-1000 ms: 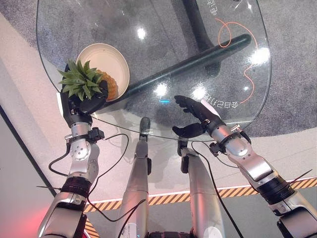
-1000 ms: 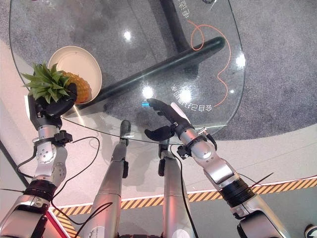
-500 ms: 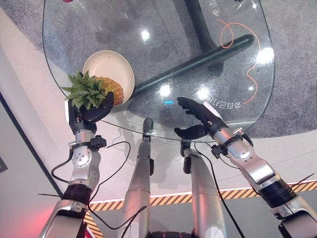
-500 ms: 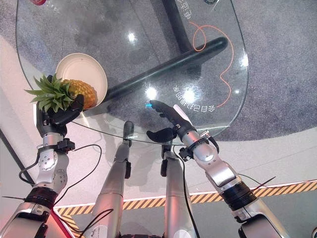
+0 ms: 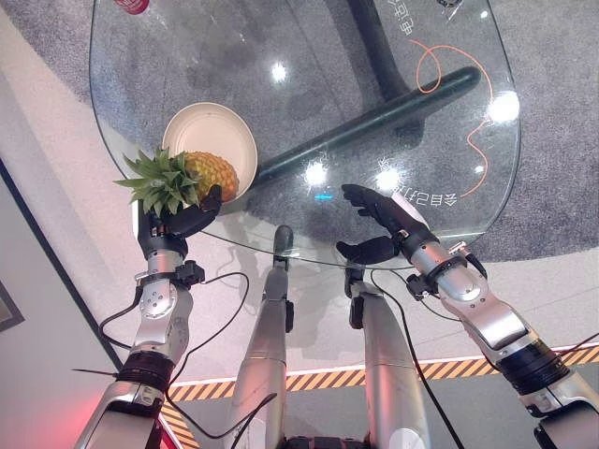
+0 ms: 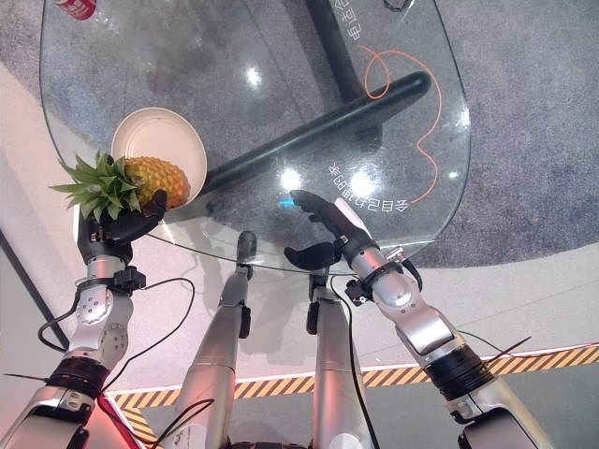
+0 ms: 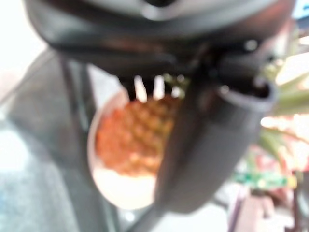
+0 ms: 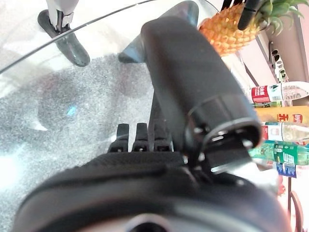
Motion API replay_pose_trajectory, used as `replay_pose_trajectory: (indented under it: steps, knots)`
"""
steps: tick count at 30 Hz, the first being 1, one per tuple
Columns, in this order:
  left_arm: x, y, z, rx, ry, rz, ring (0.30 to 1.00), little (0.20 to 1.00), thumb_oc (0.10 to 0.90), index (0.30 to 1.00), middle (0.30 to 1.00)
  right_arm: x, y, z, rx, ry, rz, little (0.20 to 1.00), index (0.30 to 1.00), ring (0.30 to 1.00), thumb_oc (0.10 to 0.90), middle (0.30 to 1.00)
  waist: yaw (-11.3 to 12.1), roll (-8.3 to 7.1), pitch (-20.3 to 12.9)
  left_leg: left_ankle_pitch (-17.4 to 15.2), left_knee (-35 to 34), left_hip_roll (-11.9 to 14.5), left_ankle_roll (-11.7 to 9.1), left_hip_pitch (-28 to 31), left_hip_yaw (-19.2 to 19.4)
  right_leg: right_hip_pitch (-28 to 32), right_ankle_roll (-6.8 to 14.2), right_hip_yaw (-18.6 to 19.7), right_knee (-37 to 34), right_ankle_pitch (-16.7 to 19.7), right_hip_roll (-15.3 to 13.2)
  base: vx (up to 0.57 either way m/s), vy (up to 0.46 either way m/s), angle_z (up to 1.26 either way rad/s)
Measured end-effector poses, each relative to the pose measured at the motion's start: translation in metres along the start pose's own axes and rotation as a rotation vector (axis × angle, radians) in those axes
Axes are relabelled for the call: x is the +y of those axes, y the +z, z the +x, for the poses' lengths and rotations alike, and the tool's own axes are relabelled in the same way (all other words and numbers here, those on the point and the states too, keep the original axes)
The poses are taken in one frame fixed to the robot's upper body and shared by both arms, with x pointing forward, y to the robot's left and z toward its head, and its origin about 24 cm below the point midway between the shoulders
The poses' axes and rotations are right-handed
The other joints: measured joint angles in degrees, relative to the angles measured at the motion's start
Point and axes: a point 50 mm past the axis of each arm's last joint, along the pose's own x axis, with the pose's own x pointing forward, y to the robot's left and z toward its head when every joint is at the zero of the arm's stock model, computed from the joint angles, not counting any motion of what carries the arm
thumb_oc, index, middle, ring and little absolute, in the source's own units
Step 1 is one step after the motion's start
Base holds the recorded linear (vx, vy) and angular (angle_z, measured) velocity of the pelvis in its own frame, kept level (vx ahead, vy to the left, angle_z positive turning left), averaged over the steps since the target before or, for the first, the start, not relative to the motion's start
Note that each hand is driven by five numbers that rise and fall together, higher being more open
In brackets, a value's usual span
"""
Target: Pick up the fruit to the plate
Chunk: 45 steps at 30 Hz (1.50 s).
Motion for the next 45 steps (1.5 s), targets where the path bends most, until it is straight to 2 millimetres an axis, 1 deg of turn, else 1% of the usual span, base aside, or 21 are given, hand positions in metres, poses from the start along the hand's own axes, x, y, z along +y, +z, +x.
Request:
replay_pose_trajectory:
  steps: [10, 15, 18, 23, 26, 32, 36, 41, 45]
  knots:
    - [-0.002, 0.004, -0.002, -0.017, -0.034, 0.060, 0.900, 0.900, 0.800, 0.900, 0.900, 0.002, 0.006, -0.001, -0.027, 0.008, 0.000, 0.900, 0.900, 0.900, 0.800, 0.900, 0.07, 0.01, 0.01, 0.17, -0.06, -0.02, 0.32, 0.46, 0.08, 0.43, -0.01, 0.11, -0.08, 0.00, -0.01, 0.00, 0.000, 0.00]
    - [-0.002, 0.012, -0.005, -0.052, -0.068, 0.130, 0.900, 0.900, 0.800, 0.900, 0.900, 0.001, 0.005, -0.003, -0.025, 0.009, 0.006, 0.900, 0.900, 0.900, 0.800, 0.900, -0.05, 0.02, 0.01, 0.00, -0.15, -0.03, 0.13, 1.65, 0.13, 1.41, -0.03, 0.24, 0.10, -0.03, 0.02, 0.00, 0.000, 0.00]
    - [-0.004, 0.017, -0.005, -0.060, -0.093, 0.160, 0.900, 0.900, 0.800, 0.900, 0.900, 0.002, 0.002, -0.005, -0.013, 0.009, 0.011, 0.900, 0.900, 0.900, 0.800, 0.900, -0.01, 0.04, 0.02, -0.12, -0.18, -0.03, 0.35, 2.28, 0.20, 1.84, -0.08, 0.35, 0.33, -0.08, 0.04, 0.00, 0.000, 0.00]
    - [-0.005, 0.019, -0.004, -0.042, -0.113, 0.183, 0.900, 0.900, 0.800, 0.900, 0.900, 0.004, -0.004, -0.009, 0.008, 0.013, 0.020, 0.900, 0.900, 0.900, 0.800, 0.900, -0.04, 0.31, 0.05, -0.21, -0.32, -0.03, 0.48, 3.74, 0.41, 3.19, -0.05, 0.58, 0.33, -0.17, 0.05, 0.00, 0.000, 0.00]
    - [-0.003, 0.014, -0.006, -0.003, -0.110, 0.193, 0.900, 0.900, 0.800, 0.900, 0.900, 0.006, -0.008, -0.012, 0.020, 0.017, 0.025, 0.900, 0.900, 0.900, 0.800, 0.900, -0.02, 0.40, 0.07, -0.24, -0.68, -0.03, 0.54, 4.84, 0.95, 3.91, 0.31, 1.10, 0.32, -0.42, 0.08, 0.00, -0.040, -0.05]
    - [0.007, -0.002, -0.019, 0.103, -0.093, 0.216, 0.900, 0.900, 0.800, 0.900, 0.900, 0.008, -0.015, -0.018, 0.044, 0.020, 0.038, 0.900, 0.900, 0.900, 0.800, 0.900, -0.12, 1.41, 0.10, -0.15, -1.30, -0.06, 0.69, 7.31, 1.06, 6.56, 0.61, 1.14, -0.54, -0.63, 0.01, -0.01, -0.032, 0.00]
    - [0.014, -0.010, -0.029, 0.149, -0.093, 0.215, 0.900, 0.900, 0.800, 0.900, 0.900, 0.008, -0.017, -0.020, 0.046, 0.017, 0.043, 0.900, 0.900, 0.900, 0.800, 0.900, 0.04, 1.55, 0.15, -0.29, -1.50, -0.11, 0.88, 8.65, 1.07, 7.93, 0.72, 1.13, -0.67, -0.82, -0.04, -0.01, -0.045, 0.02]
    - [0.024, -0.021, -0.043, 0.217, -0.074, 0.179, 0.900, 0.900, 0.800, 0.900, 0.900, 0.008, -0.019, -0.023, 0.042, 0.021, 0.047, 0.900, 0.900, 0.900, 0.800, 0.900, 0.10, 1.75, 0.12, -0.50, -2.37, -0.05, 1.11, 11.68, 1.05, 10.90, 0.75, 1.05, -1.48, -0.99, -0.04, -0.01, -0.045, 0.00]
    - [0.027, -0.024, -0.048, 0.240, -0.069, 0.148, 0.900, 0.900, 0.800, 0.900, 0.900, 0.011, -0.023, -0.026, 0.059, 0.028, 0.055, 0.900, 0.900, 0.900, 0.800, 0.900, 0.25, 1.97, 0.14, -0.61, -2.78, -0.07, 1.24, 14.00, 1.00, 13.23, 0.69, 0.83, -1.61, -1.35, -0.16, 0.00, -0.055, 0.04]
